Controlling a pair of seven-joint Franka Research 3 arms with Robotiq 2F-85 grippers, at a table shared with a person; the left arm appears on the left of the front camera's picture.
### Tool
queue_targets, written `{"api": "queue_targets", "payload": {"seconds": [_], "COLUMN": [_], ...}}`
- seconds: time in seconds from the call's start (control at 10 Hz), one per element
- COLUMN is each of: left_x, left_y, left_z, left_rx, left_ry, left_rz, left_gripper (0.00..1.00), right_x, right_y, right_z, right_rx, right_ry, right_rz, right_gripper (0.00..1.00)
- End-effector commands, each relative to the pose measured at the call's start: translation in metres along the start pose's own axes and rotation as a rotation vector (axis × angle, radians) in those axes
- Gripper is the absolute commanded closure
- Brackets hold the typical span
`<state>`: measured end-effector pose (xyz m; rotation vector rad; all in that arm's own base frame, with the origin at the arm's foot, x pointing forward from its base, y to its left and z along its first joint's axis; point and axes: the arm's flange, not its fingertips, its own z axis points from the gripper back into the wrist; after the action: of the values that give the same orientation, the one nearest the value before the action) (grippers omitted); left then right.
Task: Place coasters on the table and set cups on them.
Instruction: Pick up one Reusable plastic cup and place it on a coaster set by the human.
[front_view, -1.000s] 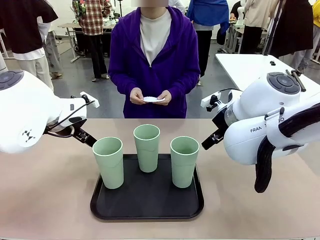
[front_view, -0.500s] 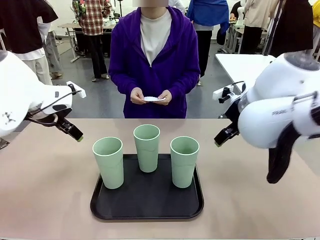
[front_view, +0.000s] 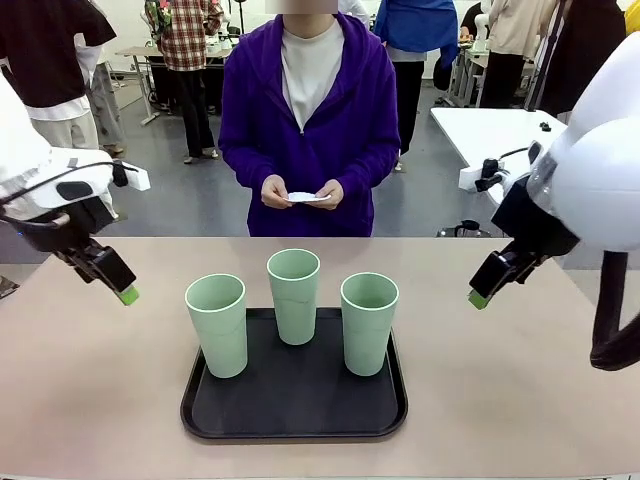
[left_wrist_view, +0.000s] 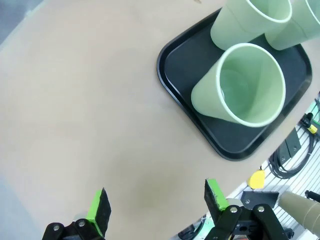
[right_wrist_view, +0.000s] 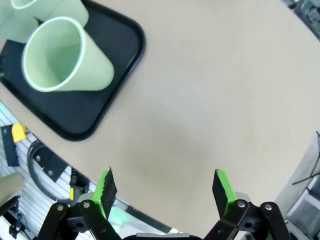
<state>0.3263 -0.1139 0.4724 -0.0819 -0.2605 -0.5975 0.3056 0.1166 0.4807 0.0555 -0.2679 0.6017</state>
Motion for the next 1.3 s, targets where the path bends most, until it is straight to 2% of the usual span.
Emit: {"api": "queue_targets", "payload": {"seconds": [0.0, 0.1, 0.3, 0.4, 0.5, 0.6, 0.7, 0.8, 0.9, 1.1, 1.2], "left_x": [-0.052, 0.000, 0.000, -0.003, -0.007, -0.014, -0.021, -0.023, -0.028, -0.042, -0.054], "left_y": [-0.024, 0.000, 0.000, -0.005, 0.020, 0.042, 0.062, 0.084, 0.109, 0.152, 0.170], "left_z": [-0.011, 0.000, 0.000, 0.011, 0.023, 0.033, 0.038, 0.035, 0.023, -0.001, -0.015], "left_rx": [0.067, 0.000, 0.000, 0.017, -0.245, -0.442, -0.611, -0.753, -0.864, -0.926, -0.953], "left_ry": [-0.043, 0.000, 0.000, -0.008, -0.086, -0.145, -0.178, -0.176, -0.168, -0.101, -0.105], "left_rz": [0.036, 0.000, 0.000, 0.006, 0.049, 0.080, 0.119, 0.138, 0.200, 0.358, 0.432], "left_gripper": [0.00, 0.00, 0.00, 0.00, 0.00, 0.00, 0.00, 0.00, 0.00, 0.00, 0.00], "right_x": [-0.074, 0.000, -0.001, 0.002, -0.004, -0.013, -0.025, -0.033, -0.043, -0.060, -0.070], "right_y": [0.022, 0.000, 0.003, -0.022, -0.048, -0.068, -0.085, -0.102, -0.121, -0.139, -0.145], "right_z": [-0.051, 0.000, 0.005, -0.002, -0.009, -0.015, -0.021, -0.028, -0.038, -0.052, -0.054], "right_rx": [-0.120, 0.000, -0.030, 0.186, 0.455, 0.649, 0.804, 0.909, 0.973, 1.015, 1.022], "right_ry": [-0.012, 0.000, -0.001, -0.077, -0.097, -0.132, -0.159, -0.182, -0.179, -0.193, -0.211], "right_rz": [-0.008, 0.000, 0.006, -0.088, -0.199, -0.257, -0.313, -0.349, -0.391, -0.457, -0.480], "right_gripper": [0.00, 0.00, 0.00, 0.00, 0.00, 0.00, 0.00, 0.00, 0.00, 0.00, 0.00]}}
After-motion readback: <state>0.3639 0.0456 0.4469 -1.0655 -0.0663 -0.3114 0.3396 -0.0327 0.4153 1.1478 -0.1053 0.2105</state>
